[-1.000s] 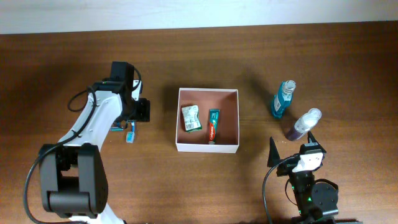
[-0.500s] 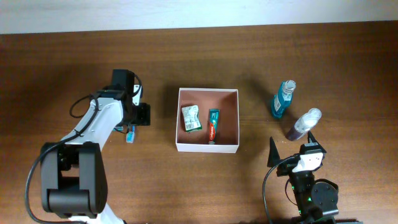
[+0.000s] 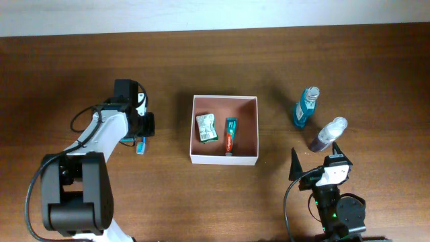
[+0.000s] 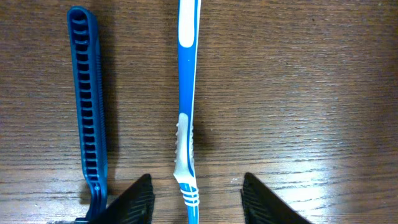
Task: Pack container
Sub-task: 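Move left gripper over the blue toothbrush and grasp it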
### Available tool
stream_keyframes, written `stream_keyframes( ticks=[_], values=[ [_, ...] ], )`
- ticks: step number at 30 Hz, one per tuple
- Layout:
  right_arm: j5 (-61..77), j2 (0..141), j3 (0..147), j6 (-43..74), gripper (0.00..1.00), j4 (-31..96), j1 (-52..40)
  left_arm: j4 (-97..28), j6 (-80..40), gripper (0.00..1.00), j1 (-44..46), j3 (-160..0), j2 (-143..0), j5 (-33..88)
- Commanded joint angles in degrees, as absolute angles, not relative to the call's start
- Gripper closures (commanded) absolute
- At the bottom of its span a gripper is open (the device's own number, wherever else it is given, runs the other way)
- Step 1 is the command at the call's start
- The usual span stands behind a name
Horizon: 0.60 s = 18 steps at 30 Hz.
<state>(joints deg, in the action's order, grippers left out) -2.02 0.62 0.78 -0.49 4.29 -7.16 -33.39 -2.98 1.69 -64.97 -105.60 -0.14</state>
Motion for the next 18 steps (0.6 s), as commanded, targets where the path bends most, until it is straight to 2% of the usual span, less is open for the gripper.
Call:
stream_keyframes(
  ticks=[1,18],
  values=[
    [-1.9,0.2,0.3,-0.9,0.01,4.5,-6.7,-33.1,-3.2,0.59,1.4,-64.5,-105.2,0.5],
    [-1.9,0.2,0.3,-0.9,0.02,4.5,-6.7,-27.4,-3.2,0.59,1.4,-61.1,-105.4,0.0]
  ],
)
